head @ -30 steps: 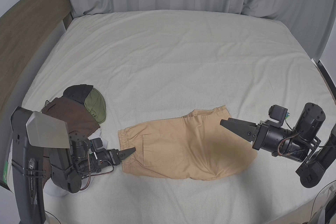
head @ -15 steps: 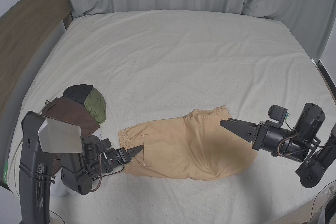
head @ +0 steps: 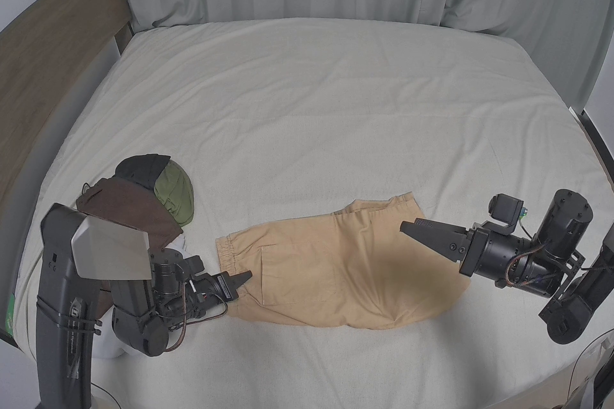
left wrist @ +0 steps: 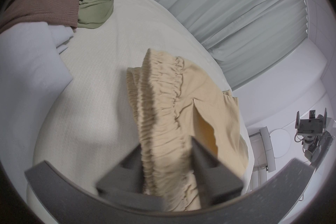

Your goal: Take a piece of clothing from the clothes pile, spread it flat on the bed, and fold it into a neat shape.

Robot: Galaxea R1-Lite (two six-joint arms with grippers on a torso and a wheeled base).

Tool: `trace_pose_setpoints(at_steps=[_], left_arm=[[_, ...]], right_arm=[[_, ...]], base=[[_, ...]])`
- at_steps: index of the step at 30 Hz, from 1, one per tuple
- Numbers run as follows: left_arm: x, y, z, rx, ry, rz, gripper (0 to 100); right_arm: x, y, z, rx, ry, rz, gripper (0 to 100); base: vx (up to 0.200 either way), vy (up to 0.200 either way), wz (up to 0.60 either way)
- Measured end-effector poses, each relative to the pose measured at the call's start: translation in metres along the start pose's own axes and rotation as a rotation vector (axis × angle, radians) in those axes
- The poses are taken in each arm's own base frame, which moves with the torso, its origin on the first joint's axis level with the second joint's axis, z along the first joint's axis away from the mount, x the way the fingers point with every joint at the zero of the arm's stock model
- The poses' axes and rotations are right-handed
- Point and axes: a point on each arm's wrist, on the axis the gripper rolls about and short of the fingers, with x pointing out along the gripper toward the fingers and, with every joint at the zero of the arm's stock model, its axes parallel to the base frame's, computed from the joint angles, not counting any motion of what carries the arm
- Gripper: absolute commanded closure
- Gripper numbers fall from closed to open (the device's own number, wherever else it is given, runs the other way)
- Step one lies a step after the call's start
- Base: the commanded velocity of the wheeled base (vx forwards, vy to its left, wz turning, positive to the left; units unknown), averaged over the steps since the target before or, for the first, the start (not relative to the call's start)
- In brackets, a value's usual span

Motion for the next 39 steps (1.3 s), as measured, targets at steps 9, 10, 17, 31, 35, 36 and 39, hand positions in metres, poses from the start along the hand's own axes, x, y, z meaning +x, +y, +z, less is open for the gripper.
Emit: trace_pose_setpoints(at_steps=[9,10,17,31,35,36,39], left_arm=[[-0.009,0.008,0.009,-0.012,-0.013,0.008,100],[-0.011,0.010,0.010,-0.015,-0.007,-0.001,100],[-0.038,0.021,0.026,-0.042,0.029,-0.081,100],[-0.051,0.021,0.037,-0.042,-0.001,-0.080,100],[-0.053,0.020,0.037,-0.035,0.005,-0.086,100],[-0.054,0.021,0.036,-0.025,0.009,-0.089,100],[-0.057,0.023,0.036,0.010,0.020,-0.104,100]], right_arm=[[0.000,-0.002,-0.001,0.003,0.003,-0.005,0],[0.000,-0.002,-0.001,0.003,0.003,-0.005,0],[0.001,-0.004,-0.002,0.008,0.008,-0.011,0],[0.001,-0.006,-0.003,0.010,0.012,-0.016,0],[0.002,-0.006,-0.004,0.011,0.014,-0.016,0],[0.002,-0.006,-0.004,0.012,0.014,-0.017,0],[0.002,-0.006,-0.004,0.012,0.015,-0.017,0]], base=[[0.000,0.000,0.00],[0.000,0.000,0.00],[0.000,0.000,0.00],[0.000,0.000,0.00],[0.000,0.000,0.00],[0.000,0.000,0.00],[0.000,0.000,0.00]])
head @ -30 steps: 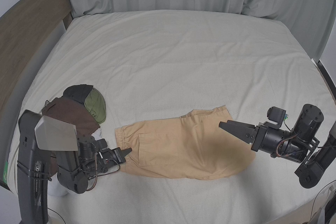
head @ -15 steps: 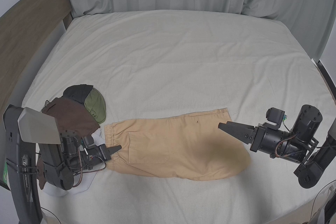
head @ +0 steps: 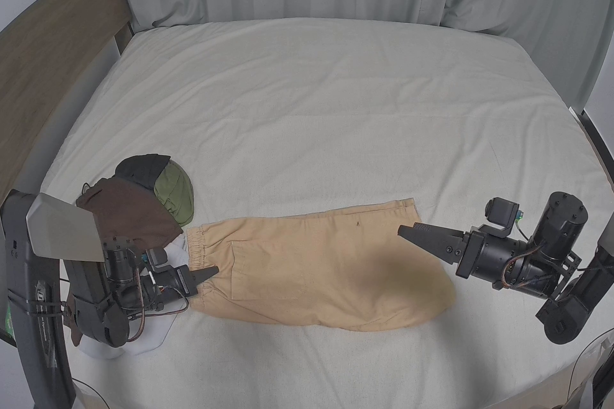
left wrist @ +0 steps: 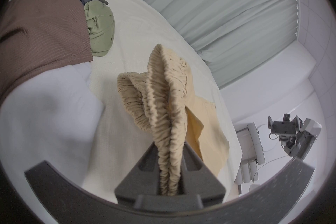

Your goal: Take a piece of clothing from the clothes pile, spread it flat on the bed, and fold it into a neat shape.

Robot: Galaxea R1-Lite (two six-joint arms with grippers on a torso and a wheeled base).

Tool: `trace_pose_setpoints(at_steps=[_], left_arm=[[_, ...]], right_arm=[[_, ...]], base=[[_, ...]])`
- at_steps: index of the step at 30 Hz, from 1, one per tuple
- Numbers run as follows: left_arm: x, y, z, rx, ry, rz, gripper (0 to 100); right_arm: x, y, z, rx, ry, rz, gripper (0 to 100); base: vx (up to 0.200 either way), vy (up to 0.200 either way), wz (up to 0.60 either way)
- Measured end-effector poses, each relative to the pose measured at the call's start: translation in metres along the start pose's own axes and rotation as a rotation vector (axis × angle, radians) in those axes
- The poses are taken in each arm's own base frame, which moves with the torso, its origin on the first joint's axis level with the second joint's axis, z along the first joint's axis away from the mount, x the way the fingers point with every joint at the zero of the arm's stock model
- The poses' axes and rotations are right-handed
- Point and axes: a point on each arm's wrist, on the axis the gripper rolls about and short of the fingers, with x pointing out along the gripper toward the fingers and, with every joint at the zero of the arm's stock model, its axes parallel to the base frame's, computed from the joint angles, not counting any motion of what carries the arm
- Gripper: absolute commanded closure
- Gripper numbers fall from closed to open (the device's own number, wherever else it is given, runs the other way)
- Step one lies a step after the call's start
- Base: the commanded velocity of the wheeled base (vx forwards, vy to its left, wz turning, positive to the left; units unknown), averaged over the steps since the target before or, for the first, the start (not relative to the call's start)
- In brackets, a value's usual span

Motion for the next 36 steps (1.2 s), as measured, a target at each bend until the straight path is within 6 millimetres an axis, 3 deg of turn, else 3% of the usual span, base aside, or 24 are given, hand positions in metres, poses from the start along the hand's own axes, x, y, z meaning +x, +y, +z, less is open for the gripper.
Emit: trace_pose_setpoints(at_steps=[22,36], left_arm=[[-0.026,0.011,0.015,0.040,-0.026,-0.028,100],[-0.027,-0.012,0.019,0.078,-0.027,-0.077,100]], right_arm=[[0.000,0.000,0.000,0.001,0.001,-0.001,0],[0.000,-0.001,0.000,0.000,0.000,-0.001,0]], base=[[0.000,0.000,0.00],[0.000,0.000,0.00]])
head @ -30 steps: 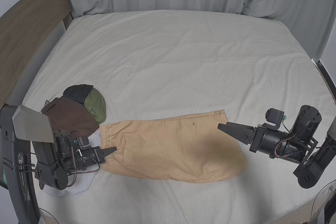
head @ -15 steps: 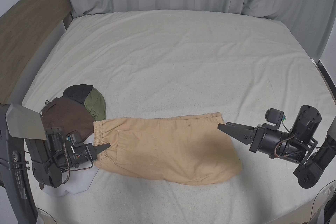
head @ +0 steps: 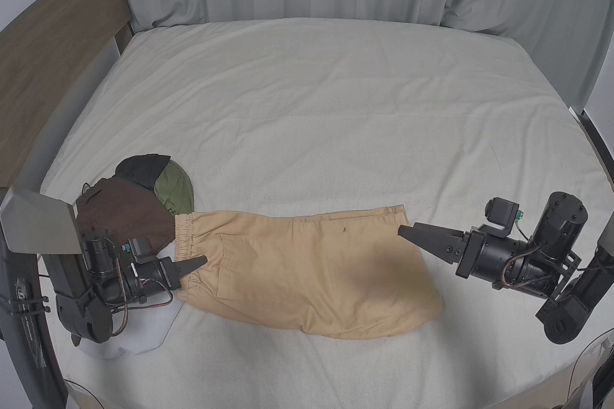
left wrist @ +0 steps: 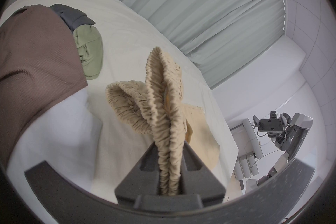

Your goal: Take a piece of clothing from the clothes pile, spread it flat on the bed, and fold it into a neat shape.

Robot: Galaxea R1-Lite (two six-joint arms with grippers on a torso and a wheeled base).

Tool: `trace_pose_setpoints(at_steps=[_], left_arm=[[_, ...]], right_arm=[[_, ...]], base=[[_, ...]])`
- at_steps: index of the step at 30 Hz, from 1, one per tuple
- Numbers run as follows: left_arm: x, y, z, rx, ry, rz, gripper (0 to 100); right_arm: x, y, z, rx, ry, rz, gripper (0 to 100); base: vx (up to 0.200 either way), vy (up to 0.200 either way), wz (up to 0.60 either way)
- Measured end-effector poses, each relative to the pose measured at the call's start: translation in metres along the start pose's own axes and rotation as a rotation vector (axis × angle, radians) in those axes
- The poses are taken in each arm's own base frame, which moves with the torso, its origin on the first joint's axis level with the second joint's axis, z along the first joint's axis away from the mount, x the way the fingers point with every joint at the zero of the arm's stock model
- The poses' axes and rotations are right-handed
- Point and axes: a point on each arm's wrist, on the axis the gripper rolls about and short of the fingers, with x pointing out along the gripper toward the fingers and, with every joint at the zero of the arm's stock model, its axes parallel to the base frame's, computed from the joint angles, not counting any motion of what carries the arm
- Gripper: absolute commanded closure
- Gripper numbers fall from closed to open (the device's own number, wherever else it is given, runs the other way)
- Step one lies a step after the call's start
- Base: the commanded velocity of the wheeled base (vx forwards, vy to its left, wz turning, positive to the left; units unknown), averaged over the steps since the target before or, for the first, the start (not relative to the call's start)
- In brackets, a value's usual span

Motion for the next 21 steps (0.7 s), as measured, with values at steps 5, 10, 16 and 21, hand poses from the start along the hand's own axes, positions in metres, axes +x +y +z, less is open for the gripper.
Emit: trace_pose_setpoints(at_steps=[5,10,16,21], left_arm=[[0.002,-0.008,0.001,0.013,0.003,-0.020,100],[0.004,-0.020,0.002,0.019,0.005,-0.045,100],[0.006,-0.036,0.007,0.006,-0.004,-0.082,100],[0.008,-0.043,0.008,0.016,-0.011,-0.094,100]], right_arm=[[0.000,0.000,0.000,0.000,-0.001,0.000,0],[0.000,0.000,0.000,-0.001,-0.002,-0.001,0],[0.000,-0.001,0.001,-0.001,-0.004,-0.003,0],[-0.001,-0.001,0.001,-0.002,-0.005,-0.003,0]], base=[[0.000,0.000,0.00],[0.000,0.000,0.00],[0.000,0.000,0.00],[0.000,0.000,0.00]])
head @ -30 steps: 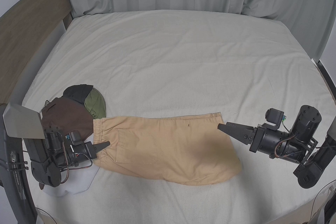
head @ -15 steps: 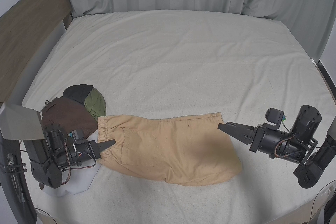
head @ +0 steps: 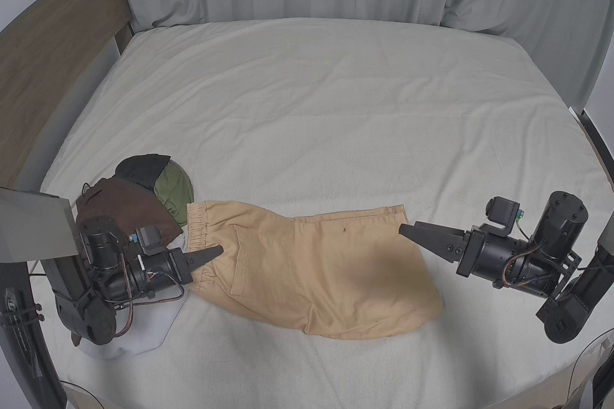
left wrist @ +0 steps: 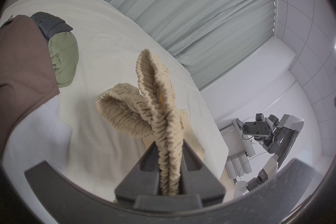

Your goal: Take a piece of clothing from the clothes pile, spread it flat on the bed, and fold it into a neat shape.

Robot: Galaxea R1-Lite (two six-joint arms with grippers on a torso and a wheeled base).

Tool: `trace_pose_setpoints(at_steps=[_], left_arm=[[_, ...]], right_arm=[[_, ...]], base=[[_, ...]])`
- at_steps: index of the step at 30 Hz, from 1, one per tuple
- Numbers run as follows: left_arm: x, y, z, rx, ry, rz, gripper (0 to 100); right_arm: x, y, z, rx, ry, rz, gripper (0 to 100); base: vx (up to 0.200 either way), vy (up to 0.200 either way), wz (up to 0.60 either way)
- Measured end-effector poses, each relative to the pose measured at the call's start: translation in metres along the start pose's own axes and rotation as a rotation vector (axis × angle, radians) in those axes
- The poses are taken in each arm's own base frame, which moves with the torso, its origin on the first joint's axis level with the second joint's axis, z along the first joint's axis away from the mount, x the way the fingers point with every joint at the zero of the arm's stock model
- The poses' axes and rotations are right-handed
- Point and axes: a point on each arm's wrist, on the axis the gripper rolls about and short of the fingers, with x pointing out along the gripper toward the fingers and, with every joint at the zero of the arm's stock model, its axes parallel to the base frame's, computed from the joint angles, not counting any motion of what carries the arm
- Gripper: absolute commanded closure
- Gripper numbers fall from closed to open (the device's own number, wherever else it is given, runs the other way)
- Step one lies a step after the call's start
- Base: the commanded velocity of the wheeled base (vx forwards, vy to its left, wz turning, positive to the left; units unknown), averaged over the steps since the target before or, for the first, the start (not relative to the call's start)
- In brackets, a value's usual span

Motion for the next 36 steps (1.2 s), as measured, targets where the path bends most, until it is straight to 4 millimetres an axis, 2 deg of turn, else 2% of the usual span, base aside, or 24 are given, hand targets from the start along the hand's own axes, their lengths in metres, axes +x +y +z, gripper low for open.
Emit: trace_pose_setpoints(at_steps=[18,36], left_arm=[[0.026,-0.024,0.001,-0.069,-0.004,-0.071,100],[0.040,-0.034,0.002,-0.057,-0.026,-0.083,100]], right_arm=[[0.000,0.000,0.001,-0.044,-0.004,-0.001,0],[-0.002,-0.007,0.013,-0.062,-0.053,-0.026,0]], base=[[0.000,0.000,0.00],[0.000,0.000,0.00]])
